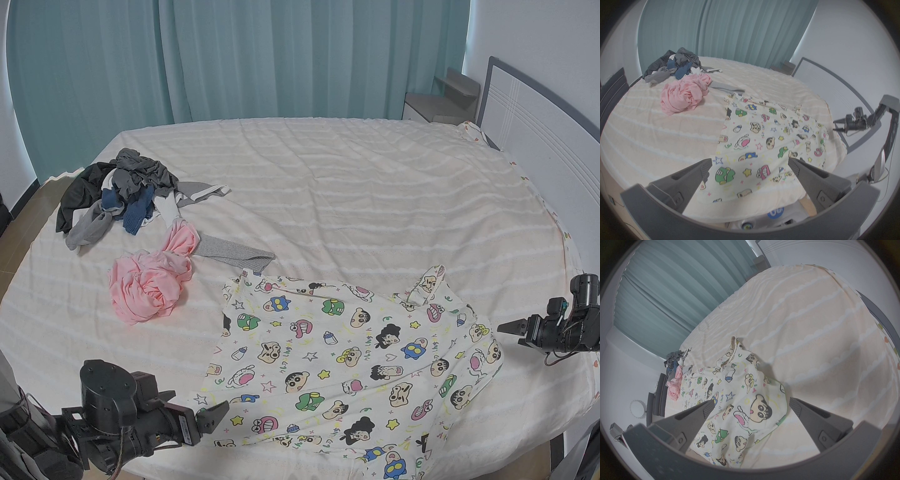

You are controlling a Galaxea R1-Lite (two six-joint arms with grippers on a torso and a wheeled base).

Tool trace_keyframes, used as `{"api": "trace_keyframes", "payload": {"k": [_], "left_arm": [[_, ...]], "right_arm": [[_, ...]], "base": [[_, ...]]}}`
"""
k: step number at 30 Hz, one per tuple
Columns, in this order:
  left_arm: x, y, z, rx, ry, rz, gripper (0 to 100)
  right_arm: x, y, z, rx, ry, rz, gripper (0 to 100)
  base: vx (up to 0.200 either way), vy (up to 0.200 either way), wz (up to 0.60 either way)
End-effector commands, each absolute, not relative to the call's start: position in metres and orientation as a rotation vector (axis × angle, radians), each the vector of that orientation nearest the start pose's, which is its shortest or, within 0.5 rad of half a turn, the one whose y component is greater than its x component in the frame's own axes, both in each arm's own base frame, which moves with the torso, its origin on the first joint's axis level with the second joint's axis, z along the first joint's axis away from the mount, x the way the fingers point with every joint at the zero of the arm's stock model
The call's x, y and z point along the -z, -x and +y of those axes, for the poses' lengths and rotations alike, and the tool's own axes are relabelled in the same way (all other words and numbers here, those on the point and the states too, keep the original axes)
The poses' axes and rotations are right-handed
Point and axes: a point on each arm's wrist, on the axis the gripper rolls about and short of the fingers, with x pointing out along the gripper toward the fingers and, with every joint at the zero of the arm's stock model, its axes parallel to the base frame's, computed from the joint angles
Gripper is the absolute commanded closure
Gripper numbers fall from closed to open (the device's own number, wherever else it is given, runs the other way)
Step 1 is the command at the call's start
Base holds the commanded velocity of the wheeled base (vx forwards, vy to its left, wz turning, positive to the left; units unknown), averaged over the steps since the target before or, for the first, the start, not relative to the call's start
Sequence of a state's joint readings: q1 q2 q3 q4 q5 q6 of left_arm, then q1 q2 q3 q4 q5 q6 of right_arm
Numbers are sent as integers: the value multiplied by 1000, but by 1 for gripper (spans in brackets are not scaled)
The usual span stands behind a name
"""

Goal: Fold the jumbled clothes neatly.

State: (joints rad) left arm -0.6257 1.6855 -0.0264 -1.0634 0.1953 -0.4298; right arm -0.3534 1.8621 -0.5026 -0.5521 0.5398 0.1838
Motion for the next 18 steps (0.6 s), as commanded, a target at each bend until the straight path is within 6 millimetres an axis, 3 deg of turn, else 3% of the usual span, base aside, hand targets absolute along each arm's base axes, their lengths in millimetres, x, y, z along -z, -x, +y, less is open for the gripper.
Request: {"api": "trace_keyframes", "payload": {"k": [1,3,4,5,9,11,12,13,18], "left_arm": [[-64,-172,-105,237,220,560,0],[-65,-185,-107,210,239,532,0],[-65,-207,-110,164,255,502,0],[-65,-213,-110,154,259,493,0],[-70,-290,-117,71,318,383,0],[-67,-311,-116,42,320,389,0],[-67,-311,-116,42,320,389,0],[-66,-342,-111,-7,322,409,0],[-63,-395,-101,-30,328,494,0]], "right_arm": [[-60,-246,-79,-109,-528,756,0],[-61,-244,-78,-115,-527,753,0],[-64,-241,-76,-124,-526,744,0],[-65,-240,-76,-127,-525,744,0],[-70,-237,-73,-136,-516,730,0],[-70,-235,-72,-135,-517,732,0],[-70,-235,-72,-135,-517,732,0],[-70,-231,-71,-135,-518,735,0],[-77,-220,-61,-161,-496,719,0]], "base": [[0,0,0],[0,0,0],[0,0,0],[0,0,0],[0,0,0],[0,0,0],[0,0,0],[0,0,0],[0,0,0]]}}
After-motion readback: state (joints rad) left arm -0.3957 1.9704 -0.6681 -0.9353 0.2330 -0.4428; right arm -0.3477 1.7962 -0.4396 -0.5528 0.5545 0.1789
